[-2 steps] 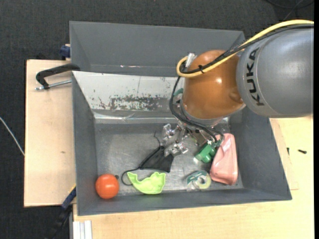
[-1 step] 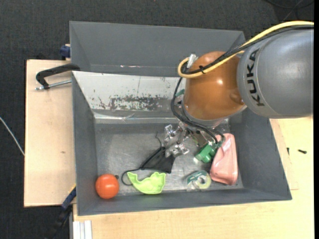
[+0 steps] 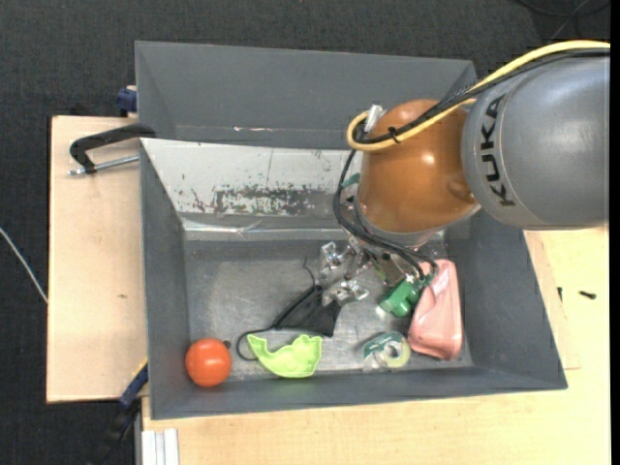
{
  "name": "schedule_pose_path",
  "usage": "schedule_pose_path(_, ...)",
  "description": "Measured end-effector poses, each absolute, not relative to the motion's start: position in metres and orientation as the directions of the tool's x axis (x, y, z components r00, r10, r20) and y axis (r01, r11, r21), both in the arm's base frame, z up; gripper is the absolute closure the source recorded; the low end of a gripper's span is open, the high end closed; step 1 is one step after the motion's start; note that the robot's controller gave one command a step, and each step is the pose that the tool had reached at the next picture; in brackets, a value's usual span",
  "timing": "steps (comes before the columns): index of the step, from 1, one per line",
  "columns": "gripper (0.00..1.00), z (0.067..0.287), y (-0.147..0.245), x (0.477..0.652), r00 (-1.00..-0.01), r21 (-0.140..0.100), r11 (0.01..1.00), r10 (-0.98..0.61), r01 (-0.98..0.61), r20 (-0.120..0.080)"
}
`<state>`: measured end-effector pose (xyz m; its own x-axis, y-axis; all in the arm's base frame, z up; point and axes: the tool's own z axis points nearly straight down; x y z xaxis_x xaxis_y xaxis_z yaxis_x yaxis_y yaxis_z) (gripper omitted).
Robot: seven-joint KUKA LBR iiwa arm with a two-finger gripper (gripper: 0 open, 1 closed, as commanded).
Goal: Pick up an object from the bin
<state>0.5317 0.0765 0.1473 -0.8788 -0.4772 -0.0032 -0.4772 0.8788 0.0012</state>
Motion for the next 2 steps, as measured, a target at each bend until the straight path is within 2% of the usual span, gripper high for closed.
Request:
schedule_pose_path(1,1.0,0.151,0.076,0.531,-0.878,0.002,0.878,-0.479,-0.479,-0.001)
schedule_pose_path(2,1.0,0.203,0.053,0.525,-0.787,-0.001,0.787,-0.617,-0.617,-0.005)
